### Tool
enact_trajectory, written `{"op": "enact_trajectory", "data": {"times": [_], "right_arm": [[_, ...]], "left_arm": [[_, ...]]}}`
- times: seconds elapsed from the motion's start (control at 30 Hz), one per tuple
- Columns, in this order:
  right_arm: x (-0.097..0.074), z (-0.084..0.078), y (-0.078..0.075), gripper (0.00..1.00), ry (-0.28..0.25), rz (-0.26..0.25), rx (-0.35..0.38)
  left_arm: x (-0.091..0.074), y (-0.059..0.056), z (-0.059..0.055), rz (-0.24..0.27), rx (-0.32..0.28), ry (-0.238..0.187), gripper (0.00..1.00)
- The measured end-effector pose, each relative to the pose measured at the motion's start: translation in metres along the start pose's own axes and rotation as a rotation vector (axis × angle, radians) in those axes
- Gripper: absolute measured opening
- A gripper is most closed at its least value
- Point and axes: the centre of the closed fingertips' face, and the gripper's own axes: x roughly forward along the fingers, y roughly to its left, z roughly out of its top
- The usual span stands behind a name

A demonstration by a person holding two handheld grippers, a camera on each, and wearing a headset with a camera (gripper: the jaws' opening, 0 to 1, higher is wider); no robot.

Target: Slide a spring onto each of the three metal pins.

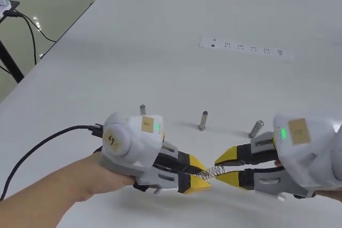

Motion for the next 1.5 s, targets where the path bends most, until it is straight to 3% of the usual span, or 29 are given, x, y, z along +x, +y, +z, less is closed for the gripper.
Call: {"op": "enact_trajectory", "data": {"times": [0.17,0.5,1.0,1.5], "right_arm": [[0.002,0.009,0.001,0.07,-0.050,0.006,0.035],[0.008,0.021,0.001,0.07,-0.104,-0.010,0.035],[0.008,0.022,0.001,0.07,-0.082,-0.021,-0.028],[0.009,0.022,-0.003,0.07,-0.065,-0.037,-0.059]], "left_arm": [[0.002,-0.001,0.001,0.003,0.007,-0.001,0.02],[0.006,-0.003,0.004,0.006,0.016,0.000,0.02],[0.004,-0.001,0.004,0.027,-0.008,0.000,0.04],[-0.011,0.008,-0.002,0.079,-0.063,-0.012,0.21]]}}
